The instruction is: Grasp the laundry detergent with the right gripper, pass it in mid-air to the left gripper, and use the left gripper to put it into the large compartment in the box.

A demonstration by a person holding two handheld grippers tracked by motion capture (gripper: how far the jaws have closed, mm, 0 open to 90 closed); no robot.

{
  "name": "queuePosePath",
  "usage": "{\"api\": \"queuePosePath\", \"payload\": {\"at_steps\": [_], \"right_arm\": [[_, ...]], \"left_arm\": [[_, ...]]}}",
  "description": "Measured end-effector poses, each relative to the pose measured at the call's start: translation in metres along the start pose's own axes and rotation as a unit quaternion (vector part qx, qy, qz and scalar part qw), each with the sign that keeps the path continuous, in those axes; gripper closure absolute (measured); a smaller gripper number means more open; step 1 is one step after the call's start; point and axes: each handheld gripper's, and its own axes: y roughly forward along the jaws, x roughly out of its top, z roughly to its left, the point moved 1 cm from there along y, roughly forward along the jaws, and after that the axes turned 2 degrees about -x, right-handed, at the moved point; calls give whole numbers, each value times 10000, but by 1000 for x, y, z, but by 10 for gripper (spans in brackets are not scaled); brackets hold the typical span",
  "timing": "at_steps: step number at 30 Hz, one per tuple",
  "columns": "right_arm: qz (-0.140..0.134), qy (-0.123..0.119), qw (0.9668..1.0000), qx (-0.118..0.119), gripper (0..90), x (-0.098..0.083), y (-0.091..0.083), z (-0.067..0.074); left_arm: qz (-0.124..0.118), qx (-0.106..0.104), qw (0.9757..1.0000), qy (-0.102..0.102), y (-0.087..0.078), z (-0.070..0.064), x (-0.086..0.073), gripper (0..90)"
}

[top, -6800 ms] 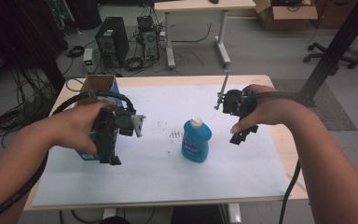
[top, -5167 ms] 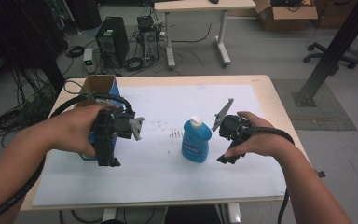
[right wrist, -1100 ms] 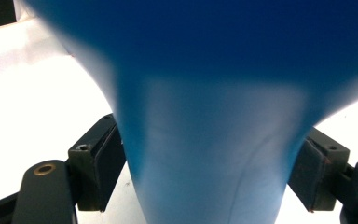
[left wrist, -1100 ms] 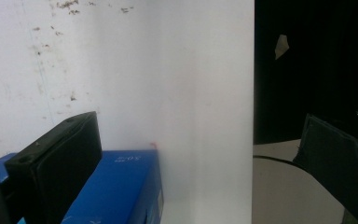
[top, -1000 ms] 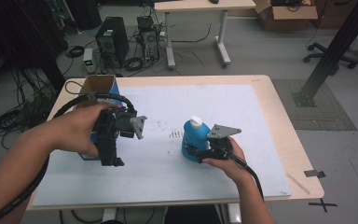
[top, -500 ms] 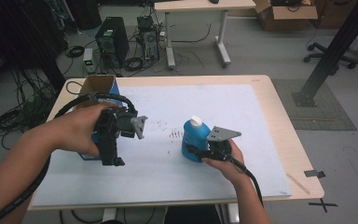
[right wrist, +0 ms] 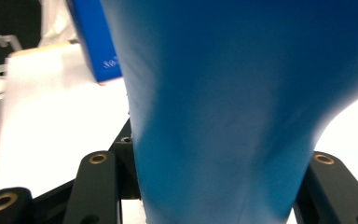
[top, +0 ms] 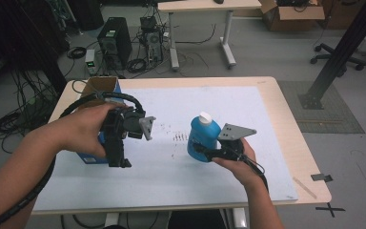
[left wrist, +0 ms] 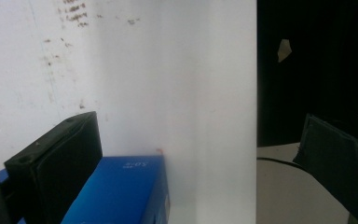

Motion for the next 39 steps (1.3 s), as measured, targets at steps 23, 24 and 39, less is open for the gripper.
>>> {"api": "queuePosePath", "payload": {"at_steps": [23,24,39], "right_arm": [[368,-872,9906,992,457,40,-20,34],[368,-872,9906,992,457,40,-20,34],[421,-865,9825,1594,455,37,19,57]], "left_arm": [[-6,1,10000,89,-15,12,24,2],[-6,1,10000,89,-15,12,24,2],[-42,-78,9998,190,-15,12,39,2]]}}
